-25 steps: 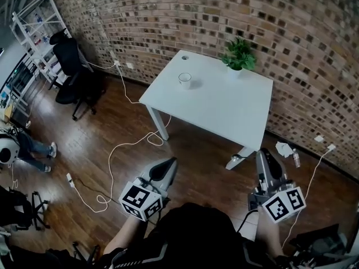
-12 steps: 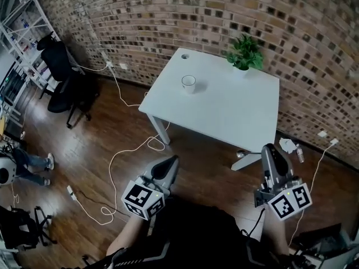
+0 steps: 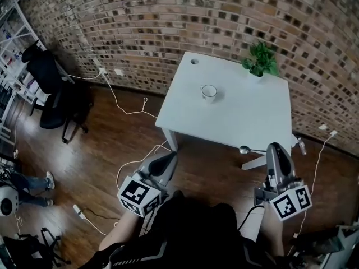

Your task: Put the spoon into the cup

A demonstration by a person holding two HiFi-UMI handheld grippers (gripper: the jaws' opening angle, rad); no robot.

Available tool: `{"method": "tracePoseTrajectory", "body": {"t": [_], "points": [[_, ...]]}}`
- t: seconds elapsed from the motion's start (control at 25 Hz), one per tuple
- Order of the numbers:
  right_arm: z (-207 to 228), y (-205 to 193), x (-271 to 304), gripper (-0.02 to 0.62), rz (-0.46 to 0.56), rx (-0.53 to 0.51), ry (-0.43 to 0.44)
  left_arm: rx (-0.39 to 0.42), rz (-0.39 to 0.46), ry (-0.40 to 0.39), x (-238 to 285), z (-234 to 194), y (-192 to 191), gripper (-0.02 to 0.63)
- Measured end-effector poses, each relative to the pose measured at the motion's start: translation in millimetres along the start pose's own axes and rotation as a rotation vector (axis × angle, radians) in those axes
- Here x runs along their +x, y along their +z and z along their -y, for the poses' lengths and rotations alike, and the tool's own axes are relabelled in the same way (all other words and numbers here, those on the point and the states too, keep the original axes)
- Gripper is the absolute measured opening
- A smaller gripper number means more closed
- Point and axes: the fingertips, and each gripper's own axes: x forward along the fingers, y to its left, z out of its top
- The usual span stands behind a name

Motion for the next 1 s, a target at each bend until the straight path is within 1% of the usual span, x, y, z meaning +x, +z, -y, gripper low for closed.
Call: {"method": "tracePoseTrajectory", "body": {"t": [0.08,0.16,0.24,0.32,0.36,0.44,0.56,0.72,0.84,0.92,1.0], "points": [[-11,-7,12,0.054,-0.016,0.008,-0.013,-0.006,-0.009,-0.028,-2,-10,-3,-0.008],[-21,-10,19,0.054,-0.039,0.009,-0.008,-0.009,-0.013,-0.037,-1,-19,-6,-0.008],[-27,-10,26,0.054,-0.044,0.0,0.002,-0.003,-0.003,-0.031,3,-30,-1,-0.008],[-28,-8,34,0.054,-0.042,0.004,0.009,-0.016,0.022,-0.014,7,-36,8,-0.008],[-28,-5,36,0.053,-0.042,0.001,0.016,-0.032,0.038,-0.012,8,-33,11,-0.008],[-26,2,36,0.054,-0.032,-0.015,0.025,-0.046,0.056,-0.032,9,-22,14,-0.008],[-24,9,39,0.052,-0.011,-0.015,0.027,-0.026,0.017,-0.039,15,-20,11,-0.008],[-6,12,34,0.054,-0.006,-0.006,0.006,-0.015,0.014,-0.034,28,-19,17,-0.008],[6,16,32,0.054,0.021,0.006,-0.004,-0.003,-0.012,-0.043,44,-15,18,-0.008],[11,20,32,0.054,0.04,0.007,0.002,0.005,-0.031,-0.051,54,-10,20,-0.008],[21,25,34,0.054,0.039,0.001,0.015,0.013,-0.031,-0.056,68,0,25,-0.008]]}}
